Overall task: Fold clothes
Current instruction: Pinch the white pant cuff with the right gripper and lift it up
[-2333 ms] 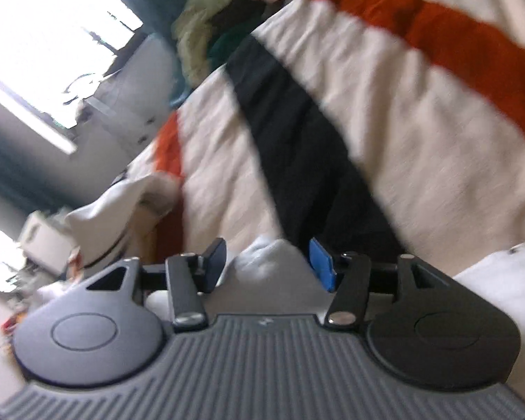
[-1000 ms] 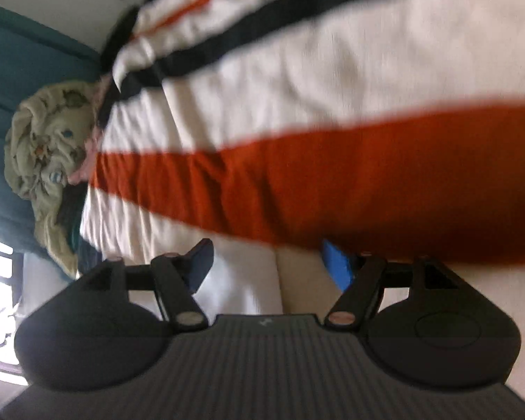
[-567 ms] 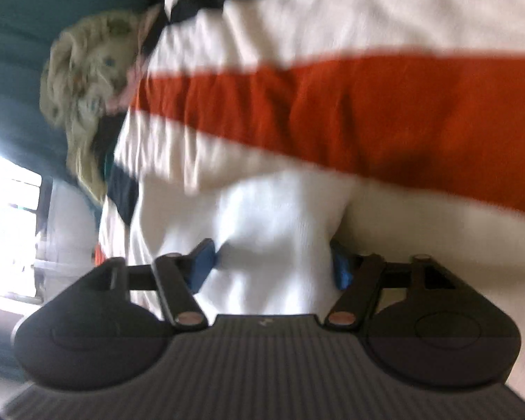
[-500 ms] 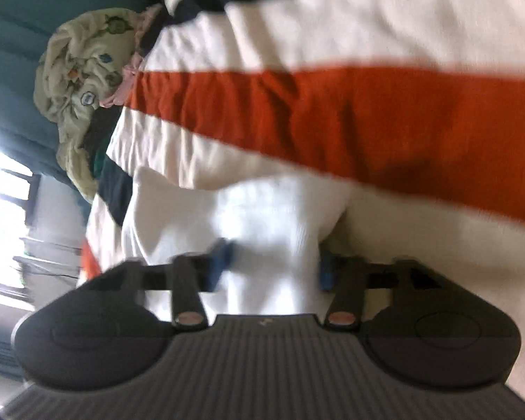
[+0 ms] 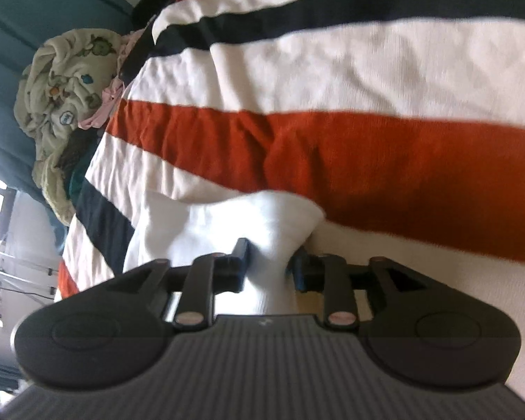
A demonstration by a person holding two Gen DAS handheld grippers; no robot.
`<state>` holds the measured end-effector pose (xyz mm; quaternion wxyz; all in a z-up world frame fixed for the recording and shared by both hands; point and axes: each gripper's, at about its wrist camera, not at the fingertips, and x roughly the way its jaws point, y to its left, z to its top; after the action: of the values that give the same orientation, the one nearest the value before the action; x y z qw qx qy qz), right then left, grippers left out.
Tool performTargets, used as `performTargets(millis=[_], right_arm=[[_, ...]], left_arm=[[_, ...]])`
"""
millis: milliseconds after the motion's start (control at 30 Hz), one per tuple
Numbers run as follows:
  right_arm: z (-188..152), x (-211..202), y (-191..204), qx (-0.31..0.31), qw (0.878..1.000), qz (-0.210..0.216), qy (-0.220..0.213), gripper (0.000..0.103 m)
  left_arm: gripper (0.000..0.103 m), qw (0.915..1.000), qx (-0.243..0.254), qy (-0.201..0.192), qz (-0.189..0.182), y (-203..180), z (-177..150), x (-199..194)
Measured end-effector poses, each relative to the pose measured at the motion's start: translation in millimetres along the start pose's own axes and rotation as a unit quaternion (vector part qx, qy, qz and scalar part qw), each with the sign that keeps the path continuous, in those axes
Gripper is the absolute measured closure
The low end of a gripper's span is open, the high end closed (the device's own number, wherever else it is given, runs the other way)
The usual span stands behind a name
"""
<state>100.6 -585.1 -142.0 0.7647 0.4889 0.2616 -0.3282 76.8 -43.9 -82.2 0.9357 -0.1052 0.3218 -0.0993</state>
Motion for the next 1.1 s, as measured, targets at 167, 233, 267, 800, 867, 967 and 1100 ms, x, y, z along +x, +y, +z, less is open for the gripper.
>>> performTargets(millis=[167, 233, 267, 800, 867, 967, 1100], right_arm=[[1, -23, 12, -0.046, 0.997, -0.008, -0.057, 0.027], [1, -36, 21, -0.071, 0.993, -0.007, -0.096, 0.027], [0, -43, 27, -0.085, 0.990, -0.001, -0.115, 0.026], [-102, -26, 159, -0.342, 0.889, 0.299, 0.046, 0.026], [-118, -5, 178, -0.343, 0.884, 0.305, 0.083, 0.026], [-139, 28, 206, -0.333, 0.884, 0.307, 0.115, 0.026], [-167, 70, 241, -0.300, 0.895, 0.306, 0.123, 0.026]], left_arm=[[0.023, 0.9999, 0.012, -0.008, 0.004, -1, 1, -4], [0.022, 0.9997, 0.018, -0.011, 0.008, -2, 2, -5], [0.022, 0.9996, 0.021, -0.014, 0.009, -3, 2, -6], [0.000, 0.9878, 0.093, -0.109, 0.061, -5, 34, -29], [0.000, 0.9899, 0.073, -0.106, 0.059, 5, 39, -25], [0.000, 0.9928, 0.047, -0.094, 0.056, 20, 43, -13], [0.000, 0.9954, 0.021, -0.077, 0.053, 36, 45, 6]])
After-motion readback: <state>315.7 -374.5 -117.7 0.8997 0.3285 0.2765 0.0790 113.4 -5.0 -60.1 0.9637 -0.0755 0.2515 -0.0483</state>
